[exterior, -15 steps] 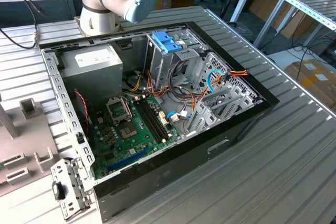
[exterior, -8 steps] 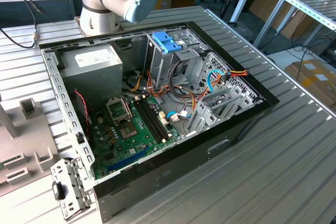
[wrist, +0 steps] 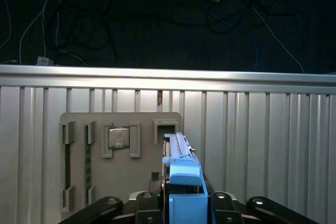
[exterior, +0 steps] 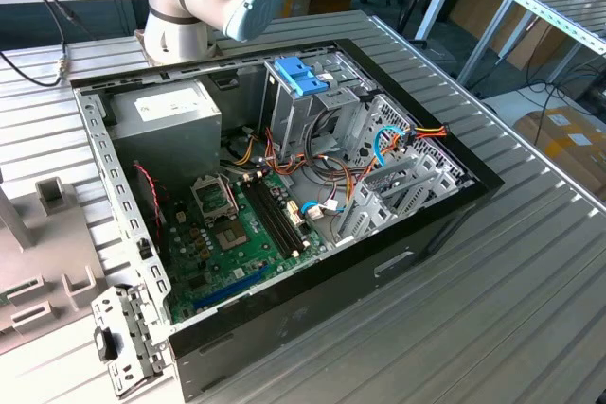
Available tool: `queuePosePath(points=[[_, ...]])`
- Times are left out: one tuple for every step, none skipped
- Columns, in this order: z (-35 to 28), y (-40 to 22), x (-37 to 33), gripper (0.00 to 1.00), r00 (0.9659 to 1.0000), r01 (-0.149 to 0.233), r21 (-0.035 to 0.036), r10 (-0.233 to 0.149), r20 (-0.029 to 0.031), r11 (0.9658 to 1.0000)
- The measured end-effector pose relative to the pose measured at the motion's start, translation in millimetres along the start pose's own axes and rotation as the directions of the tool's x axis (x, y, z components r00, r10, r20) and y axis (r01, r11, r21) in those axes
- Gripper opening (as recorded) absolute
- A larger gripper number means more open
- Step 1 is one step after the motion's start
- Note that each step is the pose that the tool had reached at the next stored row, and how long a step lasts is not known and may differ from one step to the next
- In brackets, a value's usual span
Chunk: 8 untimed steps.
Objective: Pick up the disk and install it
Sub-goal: 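Pick up the disk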
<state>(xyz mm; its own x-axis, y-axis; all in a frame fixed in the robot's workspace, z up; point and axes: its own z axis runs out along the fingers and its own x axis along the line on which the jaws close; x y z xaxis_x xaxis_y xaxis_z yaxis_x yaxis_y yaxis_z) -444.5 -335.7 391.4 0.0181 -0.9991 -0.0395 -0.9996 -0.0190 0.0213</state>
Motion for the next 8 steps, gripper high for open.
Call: queuePosePath(points=[[-0.8, 0.0, 0.0, 0.37, 1.0000, 0.000, 0.0000, 0.000, 0.0001, 1.0000], [-1.5, 0.1, 0.0, 0.37, 1.0000, 0.000, 0.0001, 0.000, 0.0002, 1.0000], [-1.9, 0.1, -0.1, 0.37, 1.0000, 0.000, -0.0001, 0.000, 0.0003, 1.0000], [-2.3, 0.1, -0.1, 0.37, 1.0000, 0.000, -0.0001, 0.000, 0.0003, 1.0000], [-2.6, 0.1, -0.1, 0.37, 1.0000, 0.000, 0.0000, 0.000, 0.0004, 1.0000], [-2.9, 0.1, -0.1, 0.37, 1.0000, 0.000, 0.0000, 0.000, 0.0005, 1.0000], [-3.2, 0.1, -0.1, 0.37, 1.0000, 0.000, 0.0000, 0.000, 0.0006, 1.0000], [-3.5, 0.1, -0.1, 0.37, 1.0000, 0.000, 0.0000, 0.000, 0.0007, 1.0000]])
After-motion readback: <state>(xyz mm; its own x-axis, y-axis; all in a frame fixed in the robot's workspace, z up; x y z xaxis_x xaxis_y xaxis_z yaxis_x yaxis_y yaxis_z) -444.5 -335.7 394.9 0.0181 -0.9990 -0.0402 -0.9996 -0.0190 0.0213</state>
